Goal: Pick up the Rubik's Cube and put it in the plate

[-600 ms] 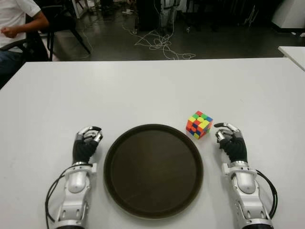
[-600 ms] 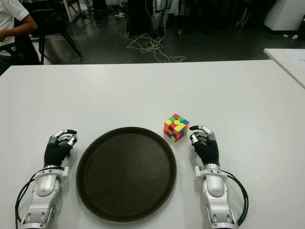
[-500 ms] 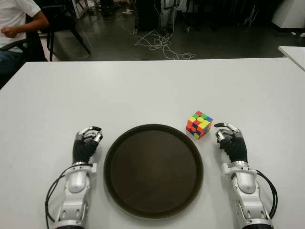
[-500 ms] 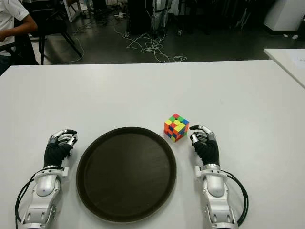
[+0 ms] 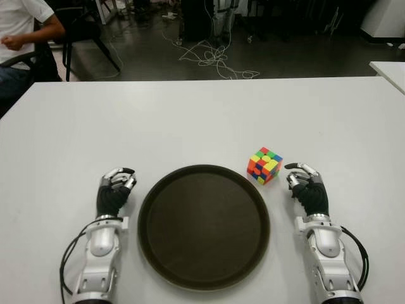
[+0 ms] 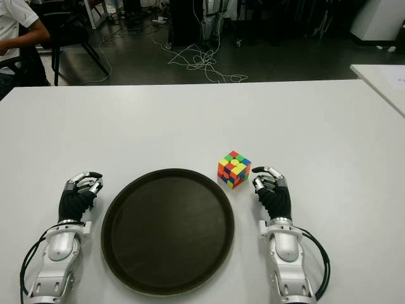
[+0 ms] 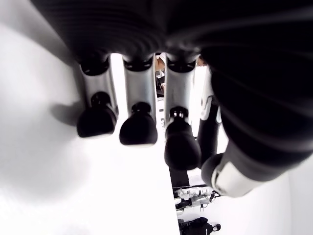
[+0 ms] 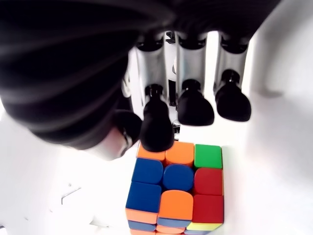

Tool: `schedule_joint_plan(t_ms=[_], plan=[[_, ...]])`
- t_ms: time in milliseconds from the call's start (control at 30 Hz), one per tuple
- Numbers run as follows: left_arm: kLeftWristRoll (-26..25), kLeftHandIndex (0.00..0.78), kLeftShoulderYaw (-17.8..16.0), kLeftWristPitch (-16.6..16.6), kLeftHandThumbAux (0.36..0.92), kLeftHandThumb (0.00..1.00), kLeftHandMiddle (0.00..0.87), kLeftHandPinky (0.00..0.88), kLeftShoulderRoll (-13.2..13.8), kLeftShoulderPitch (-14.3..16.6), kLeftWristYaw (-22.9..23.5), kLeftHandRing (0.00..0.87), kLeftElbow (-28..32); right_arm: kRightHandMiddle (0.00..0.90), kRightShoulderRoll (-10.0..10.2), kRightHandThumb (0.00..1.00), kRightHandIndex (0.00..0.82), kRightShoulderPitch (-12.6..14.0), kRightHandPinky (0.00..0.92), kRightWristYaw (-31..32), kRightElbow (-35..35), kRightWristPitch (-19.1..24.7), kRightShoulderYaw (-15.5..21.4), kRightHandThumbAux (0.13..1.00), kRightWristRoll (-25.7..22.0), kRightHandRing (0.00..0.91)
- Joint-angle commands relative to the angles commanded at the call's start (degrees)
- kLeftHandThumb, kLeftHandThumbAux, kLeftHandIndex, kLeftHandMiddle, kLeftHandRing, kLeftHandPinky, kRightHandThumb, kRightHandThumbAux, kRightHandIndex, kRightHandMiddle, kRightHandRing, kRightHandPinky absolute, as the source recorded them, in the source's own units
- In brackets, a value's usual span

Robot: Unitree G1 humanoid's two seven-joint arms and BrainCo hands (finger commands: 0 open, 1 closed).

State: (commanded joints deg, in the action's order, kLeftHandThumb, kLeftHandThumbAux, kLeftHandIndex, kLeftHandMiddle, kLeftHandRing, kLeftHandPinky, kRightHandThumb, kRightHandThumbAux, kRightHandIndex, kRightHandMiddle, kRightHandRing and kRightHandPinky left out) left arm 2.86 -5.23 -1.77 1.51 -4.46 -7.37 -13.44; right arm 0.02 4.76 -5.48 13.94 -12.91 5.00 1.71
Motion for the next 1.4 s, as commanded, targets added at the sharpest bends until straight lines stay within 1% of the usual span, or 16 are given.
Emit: schedule_joint_plan(t_ms=[300,767,1033,1233,1400], plan=[[-0.09,0.443,-0.11,0.26,0.705,0.711,0.809,0.796,-0.25,0.06,-0.32,0.82,0.19,0.802,0.01,0.696,0.439,0.04,0.796,0.03,-0.25,0.43,0.03,0.727,-0.15,0.808],[0.31,0.443,0.23,-1.01,0.705,0.709,0.805,0.805,0.29,0.28,0.0,0.824,-0.67,0.798,-0.11,0.695,0.439,0.02,0.794,-1.18,-0.41,0.69,-0.28,0.727,1.24,0.805],[-0.76,0.443,-0.13,-1.67,0.706,0.709,0.807,0.806,-0.21,0.27,0.42,0.826,-1.01,0.802,0.01,0.692,0.438,-0.18,0.805,-1.39,0.1,0.12,-0.06,0.728,1.04,0.811],[-0.73,0.443,-0.15,-1.04,0.706,0.71,0.803,0.797,-0.4,0.06,0.16,0.819,-0.56,0.805,0.29,0.693,0.438,-0.19,0.802,-1.21,0.17,-0.02,0.19,0.728,0.33,0.813],[0.44,0.443,0.27,-0.28,0.706,0.71,0.802,0.794,-0.08,-0.04,-0.4,0.818,-0.27,0.8,0.35,0.695,0.438,-0.19,0.797,-0.92,-0.02,0.58,0.28,0.728,-0.34,0.807]])
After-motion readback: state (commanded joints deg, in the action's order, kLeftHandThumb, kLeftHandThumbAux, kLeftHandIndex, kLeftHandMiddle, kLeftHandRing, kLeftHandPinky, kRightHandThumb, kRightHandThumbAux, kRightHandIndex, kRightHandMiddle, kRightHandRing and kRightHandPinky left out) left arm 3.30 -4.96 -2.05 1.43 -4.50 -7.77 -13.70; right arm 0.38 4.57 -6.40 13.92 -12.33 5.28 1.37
